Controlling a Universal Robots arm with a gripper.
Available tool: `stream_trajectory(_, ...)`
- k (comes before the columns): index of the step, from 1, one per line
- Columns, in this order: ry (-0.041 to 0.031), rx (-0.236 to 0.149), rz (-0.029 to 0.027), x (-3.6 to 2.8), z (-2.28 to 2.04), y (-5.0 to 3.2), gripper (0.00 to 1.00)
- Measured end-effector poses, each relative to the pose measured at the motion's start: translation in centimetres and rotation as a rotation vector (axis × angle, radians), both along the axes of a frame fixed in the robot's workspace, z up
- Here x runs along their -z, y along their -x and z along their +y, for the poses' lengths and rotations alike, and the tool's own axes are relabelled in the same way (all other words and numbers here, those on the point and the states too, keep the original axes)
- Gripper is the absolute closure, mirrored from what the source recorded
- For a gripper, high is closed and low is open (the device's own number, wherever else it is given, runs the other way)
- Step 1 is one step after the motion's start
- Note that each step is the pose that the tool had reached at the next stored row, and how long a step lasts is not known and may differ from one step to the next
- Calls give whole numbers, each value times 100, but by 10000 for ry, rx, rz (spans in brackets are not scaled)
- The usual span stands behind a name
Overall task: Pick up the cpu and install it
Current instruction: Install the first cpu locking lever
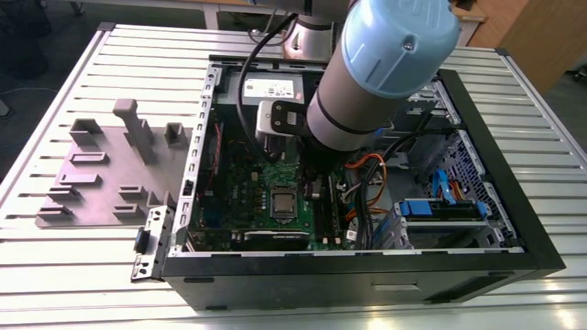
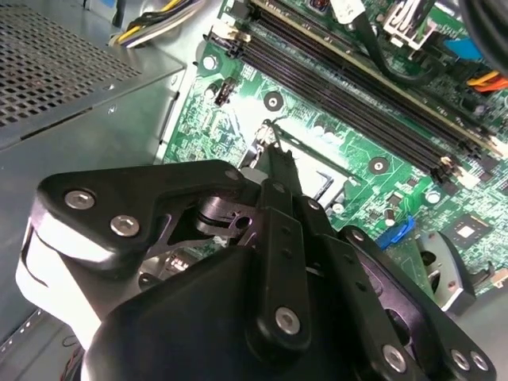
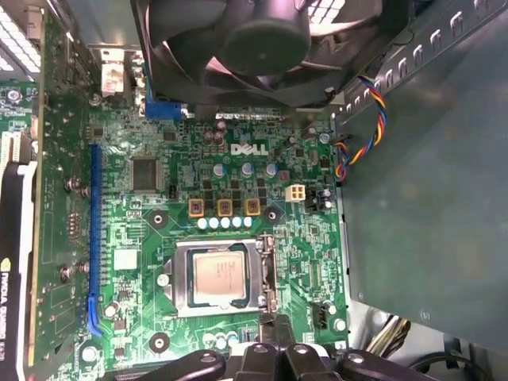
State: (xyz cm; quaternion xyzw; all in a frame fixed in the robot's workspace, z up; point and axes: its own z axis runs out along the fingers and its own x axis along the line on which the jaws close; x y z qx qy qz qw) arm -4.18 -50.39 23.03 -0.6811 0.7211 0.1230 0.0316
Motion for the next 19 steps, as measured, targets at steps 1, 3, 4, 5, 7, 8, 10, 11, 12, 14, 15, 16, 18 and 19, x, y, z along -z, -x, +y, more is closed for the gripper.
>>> stream_trajectory(1, 0, 1, -6, 0, 0, -4, 89)
stream_trajectory(3, 2, 3, -69, 0, 1, -4, 89)
stream_trajectory(4, 3, 1, -101, 0, 1, -5, 89)
stream_trajectory(5, 5, 0, -132, 0, 0, -5, 89)
stream_trajectory(7, 7, 0, -170, 0, 1, -5, 89)
stream_trajectory(8, 13, 1, -171, -1, 0, -3, 89)
stream_trajectory(10, 21, -16, -172, -1, 0, 1, 89)
stream_trajectory(11, 23, -50, -172, -1, 0, 7, 89)
stream_trajectory(12, 24, -87, -176, -1, 0, 12, 89)
stream_trajectory(14, 23, -122, -218, -1, 0, 24, 89)
stream_trajectory(15, 23, -130, -264, 0, 0, 27, 89)
stream_trajectory(16, 23, -134, -313, 0, 0, 30, 89)
stream_trajectory(18, 106, -136, -362, 0, 0, 35, 89)
stream_trajectory(19, 191, -139, -380, 0, 0, 38, 89)
